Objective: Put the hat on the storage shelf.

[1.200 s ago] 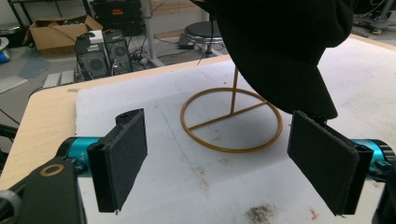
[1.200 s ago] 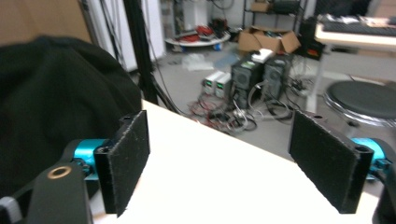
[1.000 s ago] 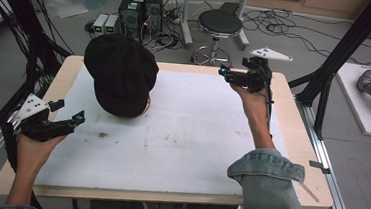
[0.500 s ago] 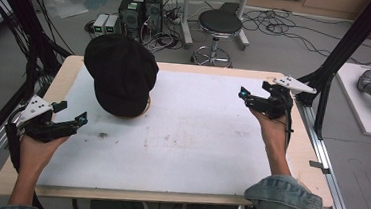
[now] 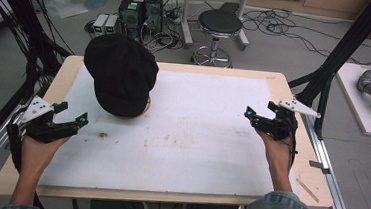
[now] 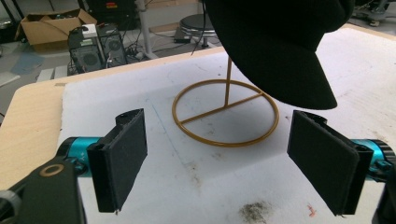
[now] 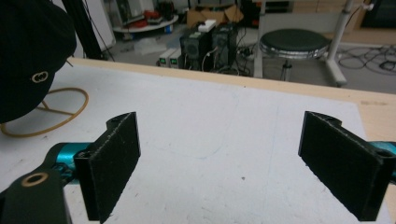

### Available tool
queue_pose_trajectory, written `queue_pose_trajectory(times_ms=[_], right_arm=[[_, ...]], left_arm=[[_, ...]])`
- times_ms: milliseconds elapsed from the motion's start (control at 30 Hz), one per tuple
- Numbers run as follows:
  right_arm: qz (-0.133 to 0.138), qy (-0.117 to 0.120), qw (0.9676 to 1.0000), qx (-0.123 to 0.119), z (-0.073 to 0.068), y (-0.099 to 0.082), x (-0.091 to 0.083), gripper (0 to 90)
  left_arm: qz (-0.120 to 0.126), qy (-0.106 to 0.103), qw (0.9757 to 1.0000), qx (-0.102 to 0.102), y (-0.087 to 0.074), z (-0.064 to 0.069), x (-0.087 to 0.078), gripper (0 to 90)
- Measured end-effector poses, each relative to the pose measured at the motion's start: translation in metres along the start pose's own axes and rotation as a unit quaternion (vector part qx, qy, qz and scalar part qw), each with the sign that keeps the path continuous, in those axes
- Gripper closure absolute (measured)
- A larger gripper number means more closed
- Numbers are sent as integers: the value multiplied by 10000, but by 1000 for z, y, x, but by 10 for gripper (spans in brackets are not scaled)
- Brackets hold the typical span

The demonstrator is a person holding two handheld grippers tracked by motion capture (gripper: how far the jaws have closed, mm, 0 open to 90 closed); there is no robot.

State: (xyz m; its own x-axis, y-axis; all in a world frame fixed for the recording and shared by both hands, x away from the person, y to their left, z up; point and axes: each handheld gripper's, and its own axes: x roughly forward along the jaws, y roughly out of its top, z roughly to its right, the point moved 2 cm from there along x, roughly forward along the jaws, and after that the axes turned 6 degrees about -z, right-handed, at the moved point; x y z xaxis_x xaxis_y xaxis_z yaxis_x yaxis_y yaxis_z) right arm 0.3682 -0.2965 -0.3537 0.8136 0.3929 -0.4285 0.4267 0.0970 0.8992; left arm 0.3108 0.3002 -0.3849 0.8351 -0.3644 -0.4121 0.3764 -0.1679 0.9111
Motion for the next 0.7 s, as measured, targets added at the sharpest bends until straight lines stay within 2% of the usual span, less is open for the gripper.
queue_pose_trajectory(times_ms=[100, 233, 333, 467, 700], right_arm=[[3, -34, 10000, 33, 0, -13, -3, 126], [12, -84, 10000, -40, 2, -26, -5, 126], [43, -80, 9999, 50, 3, -34, -7, 126], [26, -88, 10000, 38, 5, -44, -7, 126], [58, -64, 9999, 65, 5, -49, -9, 126]], left_arm=[[-13, -1, 10000, -9, -1, 0, 1, 201], [-38, 5, 10000, -19, -3, -1, 2, 201], [-51, 9, 10000, -35, -4, -1, 4, 201], [-76, 3, 10000, -3, -6, 0, 5, 201], [-79, -3, 10000, -9, -7, 1, 7, 201]])
